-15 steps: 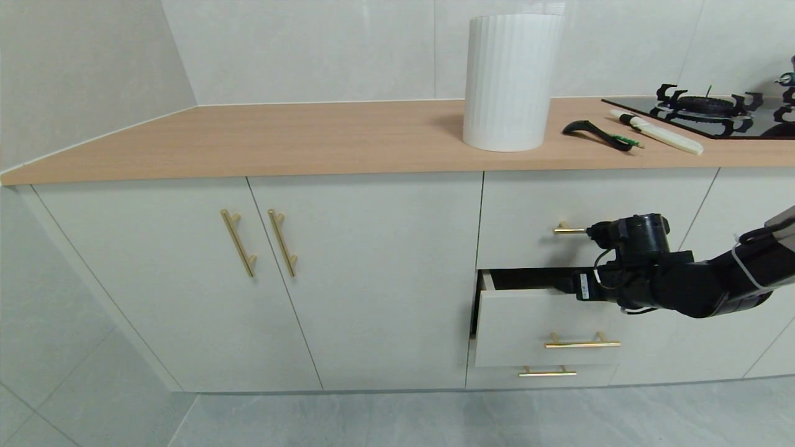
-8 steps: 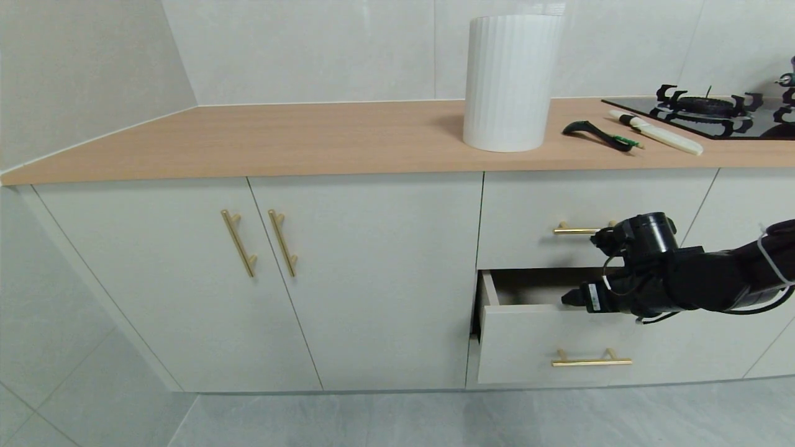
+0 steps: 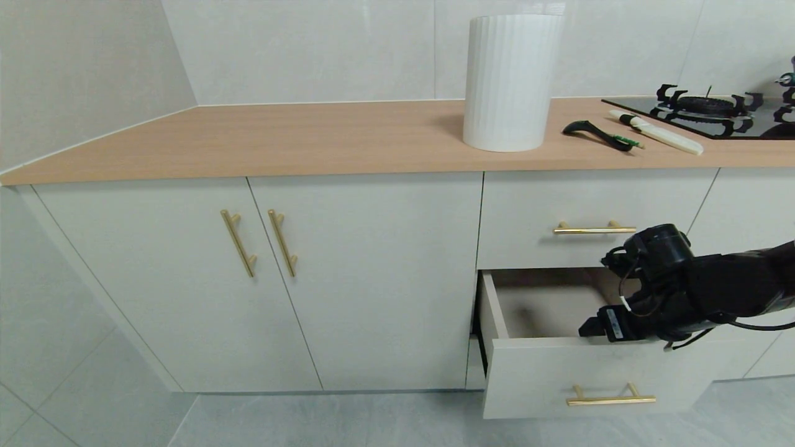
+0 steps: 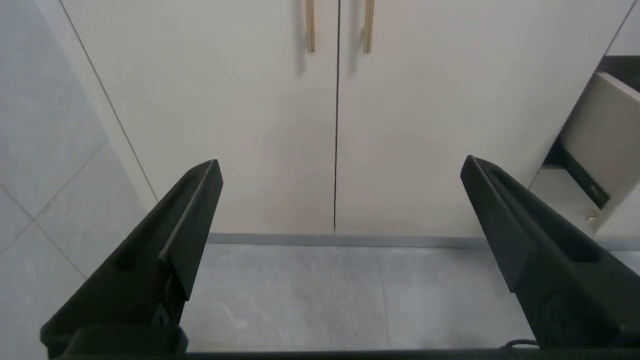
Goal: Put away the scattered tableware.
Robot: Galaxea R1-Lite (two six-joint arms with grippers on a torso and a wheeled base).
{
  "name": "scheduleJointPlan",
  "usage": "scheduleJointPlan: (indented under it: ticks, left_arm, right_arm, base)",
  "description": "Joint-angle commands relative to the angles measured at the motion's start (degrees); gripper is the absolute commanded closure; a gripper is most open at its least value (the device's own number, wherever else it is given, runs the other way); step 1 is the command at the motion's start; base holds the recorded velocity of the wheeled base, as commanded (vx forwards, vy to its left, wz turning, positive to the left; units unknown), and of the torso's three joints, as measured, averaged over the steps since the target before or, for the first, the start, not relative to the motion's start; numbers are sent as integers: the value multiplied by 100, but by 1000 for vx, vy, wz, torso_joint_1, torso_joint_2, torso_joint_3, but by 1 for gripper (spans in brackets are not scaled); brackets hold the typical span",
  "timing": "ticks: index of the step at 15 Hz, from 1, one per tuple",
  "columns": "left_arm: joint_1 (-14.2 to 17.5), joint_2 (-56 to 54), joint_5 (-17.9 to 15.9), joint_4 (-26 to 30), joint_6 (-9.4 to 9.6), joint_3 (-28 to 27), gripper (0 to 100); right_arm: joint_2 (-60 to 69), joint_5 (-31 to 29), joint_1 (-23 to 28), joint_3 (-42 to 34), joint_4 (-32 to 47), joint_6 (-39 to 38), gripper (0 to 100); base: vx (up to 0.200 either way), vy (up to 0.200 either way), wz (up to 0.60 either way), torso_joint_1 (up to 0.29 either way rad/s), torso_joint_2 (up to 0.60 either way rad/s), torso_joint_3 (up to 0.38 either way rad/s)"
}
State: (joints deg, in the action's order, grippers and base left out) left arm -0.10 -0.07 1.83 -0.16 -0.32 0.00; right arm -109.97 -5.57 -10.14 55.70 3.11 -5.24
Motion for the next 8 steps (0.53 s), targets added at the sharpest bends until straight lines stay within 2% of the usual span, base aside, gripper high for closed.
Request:
scheduleJointPlan:
  ticks: [1,8]
  left_arm:
    - [1,7,2,-2,-3,0,0]
    - [1,7,2,-2,-3,0,0]
  right_arm:
    - [274,3,-32,-305,6,6,0]
    - [1312,47,-207,-1922,-3,-21,0]
  base:
    - [0,0,0,0,0,0]
    - [0,0,0,0,0,0]
